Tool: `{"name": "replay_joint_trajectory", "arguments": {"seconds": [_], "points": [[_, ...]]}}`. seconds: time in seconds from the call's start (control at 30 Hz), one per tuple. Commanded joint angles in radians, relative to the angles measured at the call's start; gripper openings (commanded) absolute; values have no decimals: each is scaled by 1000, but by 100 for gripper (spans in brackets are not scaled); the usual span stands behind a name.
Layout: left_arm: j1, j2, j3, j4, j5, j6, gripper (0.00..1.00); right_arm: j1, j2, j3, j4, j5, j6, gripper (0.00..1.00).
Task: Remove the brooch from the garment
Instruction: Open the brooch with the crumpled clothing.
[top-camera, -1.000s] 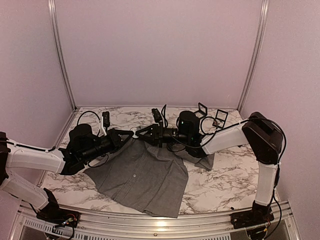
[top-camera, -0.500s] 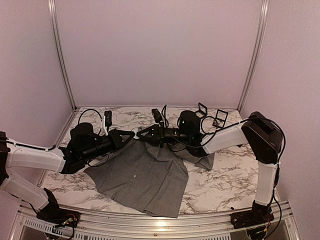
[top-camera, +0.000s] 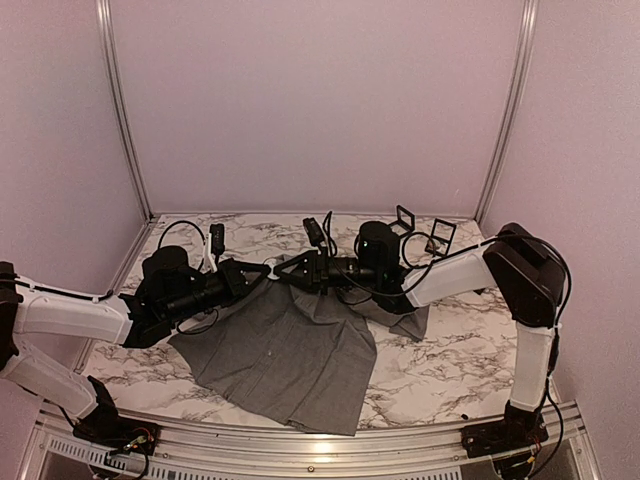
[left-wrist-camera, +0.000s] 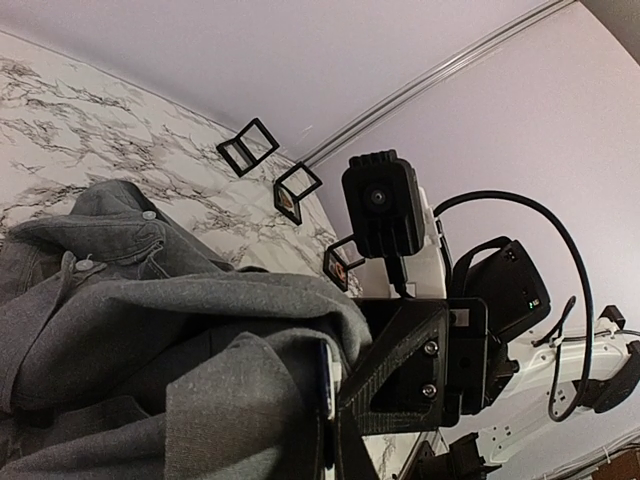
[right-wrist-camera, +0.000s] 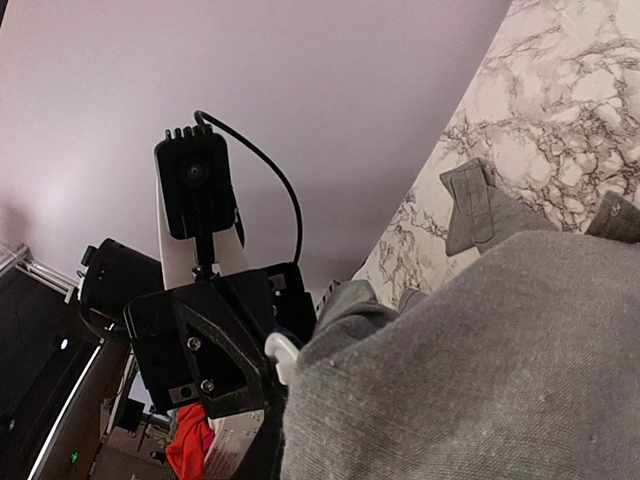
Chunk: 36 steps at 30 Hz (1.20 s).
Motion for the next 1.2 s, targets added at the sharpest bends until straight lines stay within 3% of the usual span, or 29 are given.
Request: {"name": "replay_joint_trajectory", "arguments": {"seconds": [0.0,0.5,0.77,1.03,1.17], "points": [[-18,0,21,32,27,-13,0,1,-23,-3,-41,13,-35,18],[-11,-6,19,-30,-3,-31,0,2,-68,-27,-81,55,-81,28],[-12,2,9,47,30,-31,0,-3,-39,-38,38,69,49,31],[-17,2,-6,70,26,-15,0,-10,-12,-49,140,86,150,28],[-20,1,-16,92,19,-5,0,-10,-13,-52,136,93,153,20]]}}
